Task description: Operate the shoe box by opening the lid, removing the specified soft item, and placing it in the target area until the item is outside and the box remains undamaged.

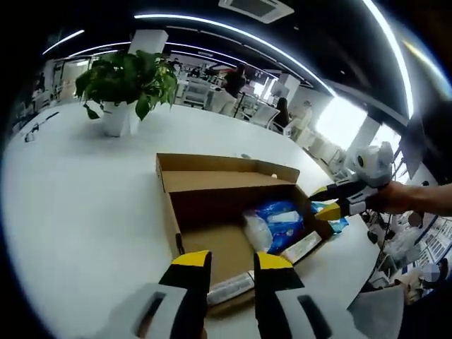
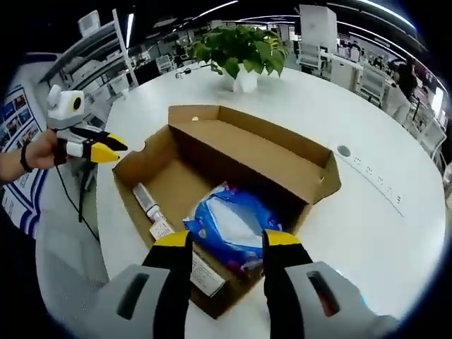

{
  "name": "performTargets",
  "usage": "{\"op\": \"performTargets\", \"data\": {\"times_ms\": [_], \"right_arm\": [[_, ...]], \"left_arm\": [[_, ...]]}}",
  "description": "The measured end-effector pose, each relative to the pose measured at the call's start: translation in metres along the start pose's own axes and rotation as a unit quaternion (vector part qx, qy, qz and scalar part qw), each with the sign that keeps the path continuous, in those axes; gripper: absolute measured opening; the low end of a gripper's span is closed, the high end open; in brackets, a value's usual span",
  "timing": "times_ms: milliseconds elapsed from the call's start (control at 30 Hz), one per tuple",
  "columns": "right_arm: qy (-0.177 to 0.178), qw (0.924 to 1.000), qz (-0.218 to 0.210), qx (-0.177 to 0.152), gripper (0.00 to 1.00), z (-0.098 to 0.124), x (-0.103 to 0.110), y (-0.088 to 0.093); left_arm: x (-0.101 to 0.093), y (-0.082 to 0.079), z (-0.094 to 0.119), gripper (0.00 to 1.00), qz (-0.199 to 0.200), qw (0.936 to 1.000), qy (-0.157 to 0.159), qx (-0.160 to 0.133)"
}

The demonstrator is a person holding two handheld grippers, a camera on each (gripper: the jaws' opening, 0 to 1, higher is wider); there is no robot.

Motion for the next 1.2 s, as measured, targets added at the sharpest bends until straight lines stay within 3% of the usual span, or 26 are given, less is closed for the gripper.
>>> {"op": "performTargets", "data": {"times_ms": [233,500,800,933,1200], "right_arm": [[-0.004,0.9994,0.028,0.019,0.4,-0.007,0.0,-0.002],[-0.004,0.9897,0.121,0.078,0.46,-0.021,0.002,-0.004],[-0.018,0.9798,0.162,0.117,0.51,-0.043,0.003,-0.011],[-0.021,0.9789,0.162,0.122,0.52,-0.05,0.002,-0.015],[-0.034,0.9694,0.19,0.152,0.54,-0.064,0.007,-0.011]], "left_arm": [[0.0,0.001,0.003,0.26,-0.006,1.0,0.002,0.002],[-0.001,0.005,0.011,0.3,-0.025,0.9996,0.006,0.009],[-0.002,0.01,0.024,0.34,-0.044,0.9989,0.003,0.017],[0.0,0.011,0.029,0.35,-0.054,0.9983,0.001,0.021],[0.0,0.01,0.039,0.39,-0.066,0.9975,-0.001,0.025]]}}
Point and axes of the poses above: the point that each gripper's makers call its tool centre point, and the gripper's own axes: z roughly backward along the fingers, x roughly to its left, y roughly out of its underside, the point moved 9 cm from there along z, roughly backward along the fingers, and after that the axes turned 3 degrees about y, right-handed, at the moved point
